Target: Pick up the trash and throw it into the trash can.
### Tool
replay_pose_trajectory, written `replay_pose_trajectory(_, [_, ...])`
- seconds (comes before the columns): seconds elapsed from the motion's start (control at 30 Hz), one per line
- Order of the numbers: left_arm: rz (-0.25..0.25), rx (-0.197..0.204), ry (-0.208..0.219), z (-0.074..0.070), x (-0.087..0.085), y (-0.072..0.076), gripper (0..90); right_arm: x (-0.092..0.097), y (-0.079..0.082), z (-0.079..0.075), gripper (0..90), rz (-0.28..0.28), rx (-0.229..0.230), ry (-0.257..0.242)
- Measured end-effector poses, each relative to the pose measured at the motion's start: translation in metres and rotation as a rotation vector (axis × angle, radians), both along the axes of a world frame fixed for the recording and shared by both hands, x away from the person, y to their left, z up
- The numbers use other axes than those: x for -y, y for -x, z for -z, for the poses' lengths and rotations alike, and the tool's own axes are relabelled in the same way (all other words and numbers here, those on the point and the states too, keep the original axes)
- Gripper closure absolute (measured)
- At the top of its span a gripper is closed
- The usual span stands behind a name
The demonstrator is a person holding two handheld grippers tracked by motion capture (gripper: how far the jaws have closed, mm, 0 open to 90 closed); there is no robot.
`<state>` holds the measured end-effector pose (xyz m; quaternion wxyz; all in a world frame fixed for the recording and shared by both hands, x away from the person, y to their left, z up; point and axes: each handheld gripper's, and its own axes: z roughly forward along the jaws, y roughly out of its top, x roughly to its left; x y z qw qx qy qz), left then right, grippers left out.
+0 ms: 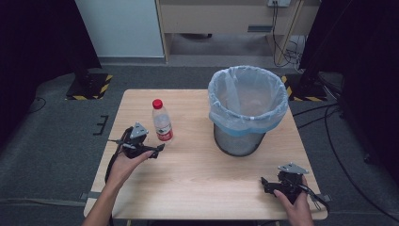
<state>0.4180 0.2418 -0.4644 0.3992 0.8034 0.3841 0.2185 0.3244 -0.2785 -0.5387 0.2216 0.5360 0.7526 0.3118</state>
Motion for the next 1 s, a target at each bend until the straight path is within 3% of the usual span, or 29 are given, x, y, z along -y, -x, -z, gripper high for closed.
replay_pose_trajectory(0.1, [-0.011,0.004,-0.002,0.0,-0.001,-0.003,2.8,0.0,0.0,0.0,0.3,0.0,0.0,0.0])
replay_pose_trajectory(0.2, [-0.012,0.0,0.027,-0.001,-0.002,-0.009,2.9,0.0,0.0,0.0,0.3,0.0,0.0,0.0])
replay_pose_trajectory(0.3, [-0.007,0.01,0.018,-0.005,-0.001,-0.014,3.2,0.0,0.0,0.0,0.3,-0.001,0.0,-0.001])
replay_pose_trajectory(0.4, [-0.006,0.005,0.045,-0.007,-0.001,-0.021,3.3,0.0,0.0,0.0,0.3,-0.002,-0.001,0.0])
replay_pose_trajectory(0.57, [-0.006,0.019,0.024,-0.013,0.004,-0.032,3.5,0.0,0.0,0.0,0.3,-0.004,-0.001,-0.001])
replay_pose_trajectory(0.6, [0.001,0.013,0.061,-0.015,0.005,-0.036,4.0,0.0,0.0,0.0,0.3,-0.004,-0.001,-0.001])
replay_pose_trajectory(0.67, [-0.005,0.013,0.083,-0.018,0.007,-0.039,4.1,0.0,0.0,0.0,0.3,-0.005,-0.001,-0.001])
replay_pose_trajectory(1.0, [-0.002,0.01,0.073,-0.016,0.013,-0.053,9.0,0.0,0.0,0.0,0.3,-0.007,-0.001,-0.001])
